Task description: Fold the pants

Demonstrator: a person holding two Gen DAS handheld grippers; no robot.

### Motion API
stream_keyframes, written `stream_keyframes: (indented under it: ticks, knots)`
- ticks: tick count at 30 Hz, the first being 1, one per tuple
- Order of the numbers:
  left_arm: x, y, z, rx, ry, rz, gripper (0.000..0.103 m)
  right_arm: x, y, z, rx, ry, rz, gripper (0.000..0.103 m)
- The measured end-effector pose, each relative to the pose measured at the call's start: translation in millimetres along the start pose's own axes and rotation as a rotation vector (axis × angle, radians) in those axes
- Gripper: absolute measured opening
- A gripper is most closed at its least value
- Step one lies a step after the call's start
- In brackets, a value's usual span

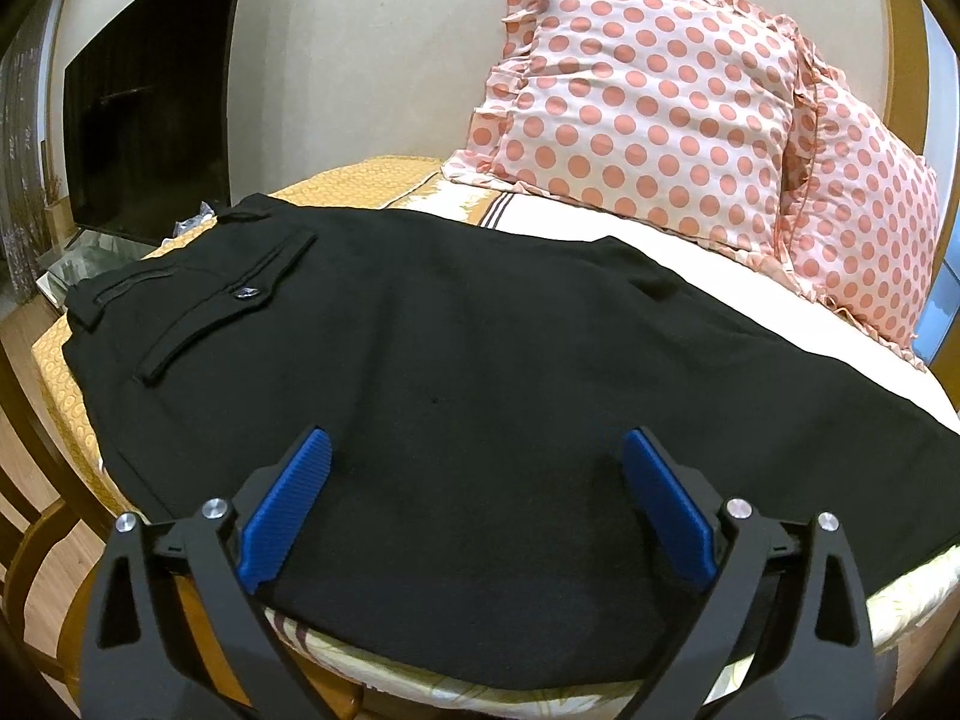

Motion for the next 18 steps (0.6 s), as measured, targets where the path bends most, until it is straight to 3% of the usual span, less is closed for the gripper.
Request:
stream_keyframes:
  ticks: [4, 9, 12, 15, 18]
  knots:
    - [1, -1, 1, 0.005, 0.001, 0.005, 0.101, 2, -2, 3, 0.021, -0.001, 0.053, 0.002]
    - [1, 1, 3, -0.007, 0.007, -0.015, 0.101, -33, -3, 12, 0.027, -0.105, 0.046, 0.002]
    - [1, 1, 4, -0.014, 0.005, -0.021, 0.101, -34, -13, -2, 0.034, -0.07, -0.013, 0.002]
    - [1, 1, 3, -0.006, 0.005, -0.017, 0.101, -23, -23, -13, 0.085, -0.026, -0.023, 0.002]
    - [2, 0, 3, -0.002, 0.004, -0.022, 0.101, -21, -17, -10, 0.048, -0.031, -0.038, 0.002]
Point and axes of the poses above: each gripper's, at about its wrist camera, not at the fingertips, and x roughly the way its jaws point, y to its left, z to its top, the point moved 3 cm from there along x, roughly the way its jaws point, and after that the axes turned 3 degrees about -x, right-handed, at the moved point
